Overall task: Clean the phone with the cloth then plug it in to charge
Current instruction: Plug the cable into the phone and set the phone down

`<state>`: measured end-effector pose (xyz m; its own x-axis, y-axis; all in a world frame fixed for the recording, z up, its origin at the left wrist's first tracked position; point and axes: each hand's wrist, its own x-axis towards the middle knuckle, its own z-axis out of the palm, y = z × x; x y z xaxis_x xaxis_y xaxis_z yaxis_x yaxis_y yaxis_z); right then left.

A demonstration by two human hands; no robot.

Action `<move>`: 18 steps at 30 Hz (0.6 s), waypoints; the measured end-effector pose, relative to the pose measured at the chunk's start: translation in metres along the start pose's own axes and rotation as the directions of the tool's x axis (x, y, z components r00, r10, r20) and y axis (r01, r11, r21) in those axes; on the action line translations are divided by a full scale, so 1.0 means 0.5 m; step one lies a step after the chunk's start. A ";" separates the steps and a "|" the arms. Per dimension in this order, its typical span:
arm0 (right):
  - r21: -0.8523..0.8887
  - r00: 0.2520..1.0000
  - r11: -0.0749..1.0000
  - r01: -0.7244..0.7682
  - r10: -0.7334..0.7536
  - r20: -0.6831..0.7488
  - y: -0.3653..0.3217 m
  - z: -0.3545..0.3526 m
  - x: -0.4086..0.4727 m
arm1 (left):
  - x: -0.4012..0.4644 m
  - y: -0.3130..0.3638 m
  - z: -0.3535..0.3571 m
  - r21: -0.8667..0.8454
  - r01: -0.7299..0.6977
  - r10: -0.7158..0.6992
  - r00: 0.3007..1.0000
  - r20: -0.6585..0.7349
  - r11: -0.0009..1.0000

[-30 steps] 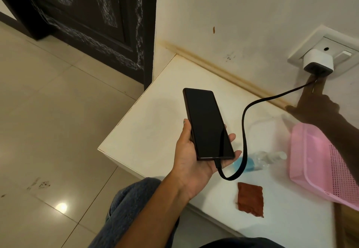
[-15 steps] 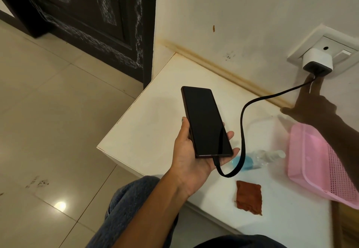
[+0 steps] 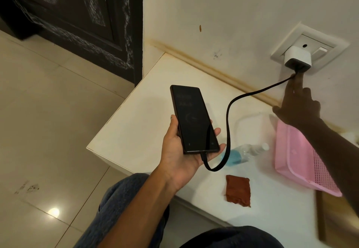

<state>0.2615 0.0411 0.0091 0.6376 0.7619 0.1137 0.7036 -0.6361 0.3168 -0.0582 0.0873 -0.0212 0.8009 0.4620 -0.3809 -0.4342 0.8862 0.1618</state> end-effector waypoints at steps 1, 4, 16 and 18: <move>-0.006 1.000 1.000 0.008 -0.008 -0.007 0.000 0.002 -0.008 | 0.000 -0.001 0.000 0.001 -0.001 0.001 1.000 0.002 1.000; -0.021 0.999 0.999 0.035 -0.035 0.020 -0.007 0.002 -0.033 | 0.000 -0.001 -0.003 0.000 -0.004 0.004 1.000 0.008 1.000; 0.488 0.953 0.868 -0.089 0.217 -0.212 -0.077 -0.065 -0.146 | 0.002 -0.001 -0.004 0.000 -0.004 0.004 1.000 0.008 1.000; 0.597 0.922 0.796 -0.099 0.299 -0.245 -0.095 -0.090 -0.164 | 0.002 0.000 -0.004 0.001 -0.001 0.001 1.000 0.004 1.000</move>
<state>0.1617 0.0141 0.0271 0.7216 0.5426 0.4300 0.6840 -0.6550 -0.3212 -0.0581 0.0875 -0.0232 0.8023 0.4626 -0.3772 -0.4344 0.8859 0.1627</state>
